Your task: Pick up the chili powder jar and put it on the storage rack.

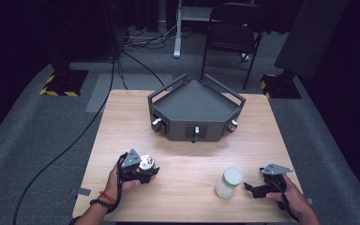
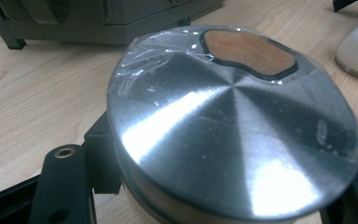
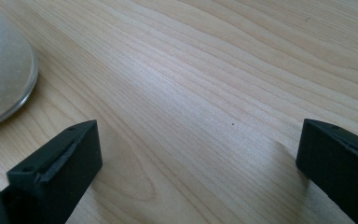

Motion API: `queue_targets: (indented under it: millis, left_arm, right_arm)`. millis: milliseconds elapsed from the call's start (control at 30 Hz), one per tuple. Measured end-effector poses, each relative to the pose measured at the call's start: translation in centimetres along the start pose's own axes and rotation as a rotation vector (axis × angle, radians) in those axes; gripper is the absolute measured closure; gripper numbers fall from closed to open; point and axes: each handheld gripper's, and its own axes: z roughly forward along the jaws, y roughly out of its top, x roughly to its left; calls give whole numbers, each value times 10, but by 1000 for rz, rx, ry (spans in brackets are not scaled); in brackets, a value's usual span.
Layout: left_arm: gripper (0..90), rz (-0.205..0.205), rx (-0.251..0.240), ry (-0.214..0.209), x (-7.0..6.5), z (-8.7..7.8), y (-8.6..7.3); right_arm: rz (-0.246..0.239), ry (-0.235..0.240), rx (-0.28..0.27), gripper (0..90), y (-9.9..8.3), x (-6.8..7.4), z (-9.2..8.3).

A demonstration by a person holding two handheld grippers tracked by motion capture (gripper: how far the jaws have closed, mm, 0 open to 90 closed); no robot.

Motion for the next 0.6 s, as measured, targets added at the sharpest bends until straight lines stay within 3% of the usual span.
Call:
queue_targets:
  millis: [233, 600]
  left_arm:
    - [311, -4, -2, -9, 2, 0, 5]
    - [312, 5, -38, 18, -4, -1, 22]
  right_arm:
    - [0, 0, 0, 0, 0, 0, 0]
    - [-1, 1, 0, 0, 0, 0, 0]
